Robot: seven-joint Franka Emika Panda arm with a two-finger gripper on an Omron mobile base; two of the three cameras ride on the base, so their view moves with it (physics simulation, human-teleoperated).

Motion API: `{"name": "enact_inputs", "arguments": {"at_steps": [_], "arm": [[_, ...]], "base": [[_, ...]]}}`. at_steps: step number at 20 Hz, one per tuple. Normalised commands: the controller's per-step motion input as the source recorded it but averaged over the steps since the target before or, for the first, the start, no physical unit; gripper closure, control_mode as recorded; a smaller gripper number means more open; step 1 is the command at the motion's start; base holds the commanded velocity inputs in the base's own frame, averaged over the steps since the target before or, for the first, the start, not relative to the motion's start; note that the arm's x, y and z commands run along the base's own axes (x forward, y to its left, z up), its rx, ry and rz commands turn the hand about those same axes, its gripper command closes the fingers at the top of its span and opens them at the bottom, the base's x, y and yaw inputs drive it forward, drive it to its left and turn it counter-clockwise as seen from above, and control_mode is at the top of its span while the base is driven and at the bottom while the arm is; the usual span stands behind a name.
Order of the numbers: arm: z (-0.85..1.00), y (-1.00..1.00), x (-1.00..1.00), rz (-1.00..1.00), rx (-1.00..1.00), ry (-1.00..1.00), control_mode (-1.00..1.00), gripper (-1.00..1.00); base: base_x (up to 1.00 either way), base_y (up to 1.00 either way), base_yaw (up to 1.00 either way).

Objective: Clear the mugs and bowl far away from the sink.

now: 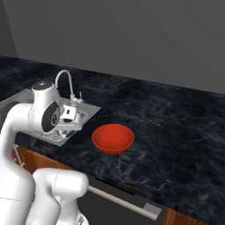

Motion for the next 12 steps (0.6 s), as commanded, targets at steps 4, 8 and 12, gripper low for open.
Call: {"name": "enact_inputs", "arguments": {"at_steps": [4,8,12], "arm": [[0.37,-0.04,-0.52,0.02,0.00,-0.19,-1.00,1.00],[0.34,0.00,-0.40,0.00,0.00,-0.17,-1.00,1.00],[0.28,0.00,-0.33,-0.02,0.00,-0.10,-1.00,1.00]], "base": [[0.00,0.00,0.00],[0.00,0.00,0.00],[0.00,0.00,0.00]]}}
